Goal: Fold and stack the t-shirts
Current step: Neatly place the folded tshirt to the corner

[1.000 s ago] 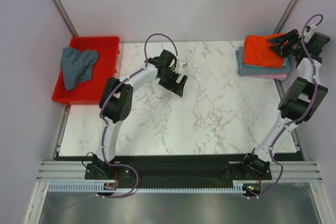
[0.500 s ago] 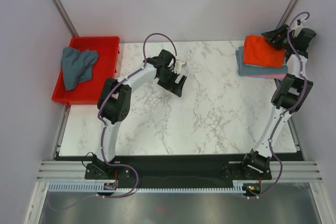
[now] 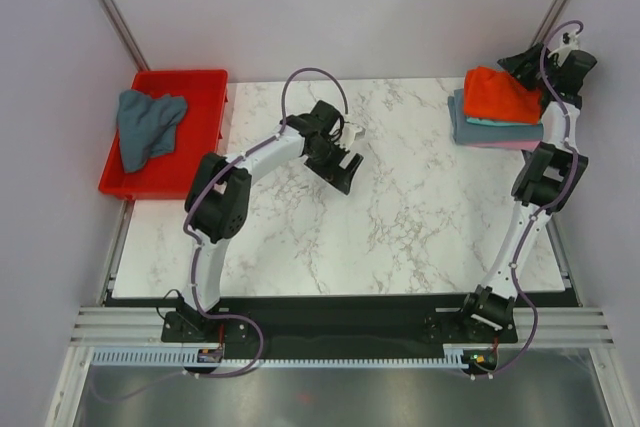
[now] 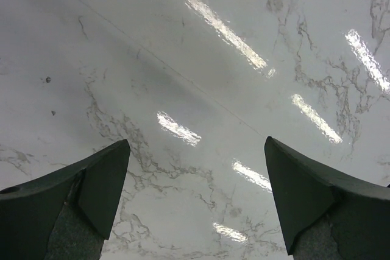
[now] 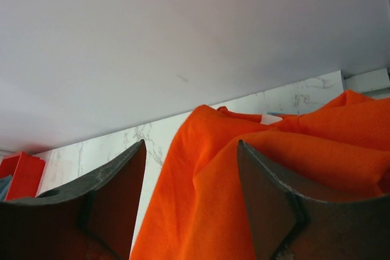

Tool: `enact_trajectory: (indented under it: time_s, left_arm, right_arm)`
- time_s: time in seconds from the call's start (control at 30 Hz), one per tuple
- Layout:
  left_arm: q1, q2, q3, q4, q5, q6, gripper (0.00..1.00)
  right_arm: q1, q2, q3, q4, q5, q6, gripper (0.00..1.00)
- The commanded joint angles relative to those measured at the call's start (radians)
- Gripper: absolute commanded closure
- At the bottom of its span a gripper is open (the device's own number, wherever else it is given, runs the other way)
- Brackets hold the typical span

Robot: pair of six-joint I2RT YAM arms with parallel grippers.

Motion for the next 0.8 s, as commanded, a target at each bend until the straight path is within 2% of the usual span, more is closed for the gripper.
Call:
enact_trajectory:
  time_s: [0.0, 0.07, 0.1, 0.2, 0.27, 0.3, 0.37, 0.4, 0.5, 0.63, 0.7, 0.77]
  left_arm:
    - [-0.011, -0.052, 0.035, 0.018, -0.068, 0.028, 0.01]
    - [-0.011, -0.074, 0.079, 0.061, -0.172, -0.007, 0.01]
    - [-0.009, -0.078, 0.103, 0.095, -0.279, -0.010, 0.01]
    - [-0.008, -0.089, 0.249, 0.157, -0.425, 0.019, 0.01]
    - [0.001, -0.090, 0.298, 0.179, -0.452, 0.028, 0.01]
    - [0.007, -0.089, 0.321, 0.185, -0.464, 0.024, 0.01]
    - [0.024, -0.090, 0.370, 0.201, -0.487, -0.015, 0.01]
    - [0.030, -0.103, 0.378, 0.207, -0.486, -0.027, 0.01]
    - [0.055, -0.156, 0.281, 0.308, -0.487, -0.067, 0.01]
    - [0.087, -0.291, 0.088, 0.467, -0.506, -0.070, 0.01]
    - [0.099, -0.323, 0.017, 0.497, -0.510, -0.082, 0.01]
    - [0.113, -0.357, -0.008, 0.501, -0.533, -0.110, 0.01]
  right_arm:
    - [-0.015, -0.190, 0.034, 0.044, 0.026, 0.001, 0.30]
    - [-0.007, -0.299, -0.045, 0.039, 0.051, -0.019, 0.28]
    - [-0.001, -0.341, -0.090, 0.036, 0.055, -0.027, 0.26]
    - [0.076, -0.567, -0.296, -0.006, 0.104, -0.146, 0.15]
    - [0.129, -0.641, -0.379, -0.046, 0.133, -0.281, 0.02]
    - [0.162, -0.669, -0.429, -0.127, 0.219, -0.322, 0.02]
    - [0.251, -0.740, -0.519, -0.148, 0.279, -0.346, 0.02]
    - [0.315, -0.767, -0.535, -0.194, 0.377, -0.352, 0.02]
    - [0.440, -0.766, -0.581, -0.289, 0.483, -0.369, 0.02]
    - [0.636, -0.822, -0.761, -0.252, 0.674, -0.456, 0.02]
    - [0.741, -0.864, -0.817, -0.257, 0.709, -0.514, 0.02]
    - [0.810, -0.895, -0.877, -0.243, 0.880, -0.509, 0.02]
